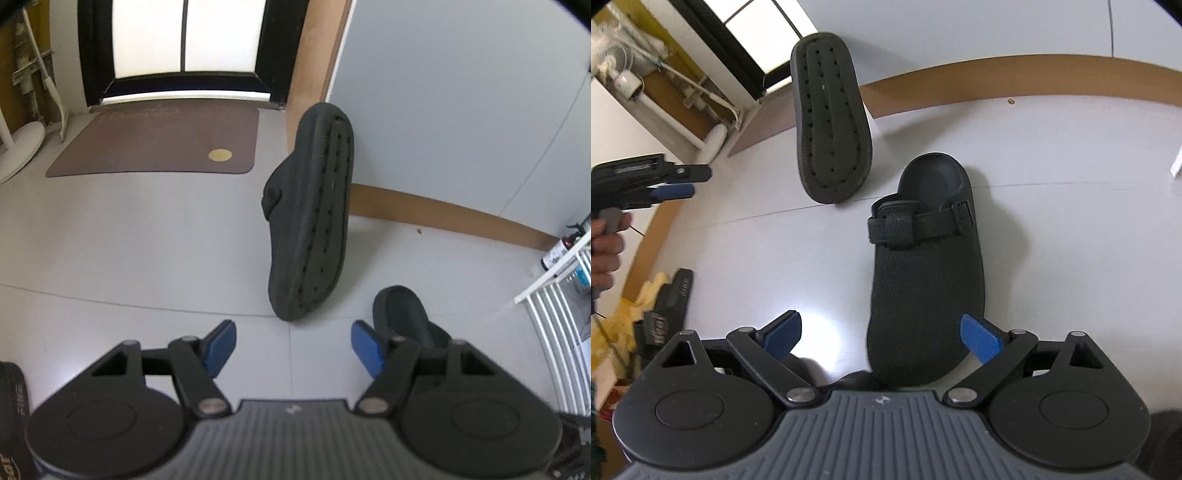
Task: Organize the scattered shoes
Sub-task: 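Open the right gripper while moving the left gripper to the clog standing by the wall, then grasp the standing black clog by its heel with the left gripper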
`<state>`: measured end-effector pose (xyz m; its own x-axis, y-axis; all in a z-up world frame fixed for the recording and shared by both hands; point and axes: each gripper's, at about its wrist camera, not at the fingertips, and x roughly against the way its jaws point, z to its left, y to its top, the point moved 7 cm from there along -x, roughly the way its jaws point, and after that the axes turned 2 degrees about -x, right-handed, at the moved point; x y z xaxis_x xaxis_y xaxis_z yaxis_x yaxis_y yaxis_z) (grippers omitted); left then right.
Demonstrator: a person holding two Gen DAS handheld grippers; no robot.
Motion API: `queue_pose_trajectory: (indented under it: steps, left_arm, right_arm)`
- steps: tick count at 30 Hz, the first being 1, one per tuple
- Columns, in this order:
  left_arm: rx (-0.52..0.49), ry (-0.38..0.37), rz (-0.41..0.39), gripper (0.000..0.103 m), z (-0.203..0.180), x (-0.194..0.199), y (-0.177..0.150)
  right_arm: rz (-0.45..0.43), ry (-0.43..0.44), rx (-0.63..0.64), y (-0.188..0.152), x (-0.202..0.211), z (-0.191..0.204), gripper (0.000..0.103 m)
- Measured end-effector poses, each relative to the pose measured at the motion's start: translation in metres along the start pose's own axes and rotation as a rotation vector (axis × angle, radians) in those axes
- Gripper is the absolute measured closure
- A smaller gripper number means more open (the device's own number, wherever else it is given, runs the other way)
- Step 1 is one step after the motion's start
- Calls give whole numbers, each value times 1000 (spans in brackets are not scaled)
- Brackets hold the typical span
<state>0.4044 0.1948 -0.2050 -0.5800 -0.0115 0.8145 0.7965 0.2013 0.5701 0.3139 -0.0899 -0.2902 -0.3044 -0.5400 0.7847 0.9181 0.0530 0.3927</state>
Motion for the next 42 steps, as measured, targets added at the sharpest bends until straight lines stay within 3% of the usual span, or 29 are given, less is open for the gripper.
queue_pose_trajectory:
  steps: [2,5,10,20,24,35,37,42]
  left_arm:
    - [-18,33,-15,32,2,-1,7]
    - [-3,21,-32,32,4,-12,24]
    - [-59,-7,-147,29,-4,-37,50]
    - [50,-17,-118,29,21,-100,62]
    - [63,-111,-144,29,23,-113,69]
    - [47,-183,-126,28,23,-157,72]
    - [58,-203,-124,17,25,-165,71]
    - [165,-315,-94,12,35,-179,63]
  right_arm:
    - [-5,5,-1,-4,9,0,7]
    - [-7,24,-20,-10,17,-1,7]
    - [37,-1,39,-20,16,-3,7]
    - [20,25,28,-15,17,-17,7]
    - [25,18,24,-13,10,-21,7]
    - [40,18,0,-9,-8,-38,7]
    - [39,12,-7,-8,-10,-42,7]
    - [40,16,-31,-9,-16,-49,7]
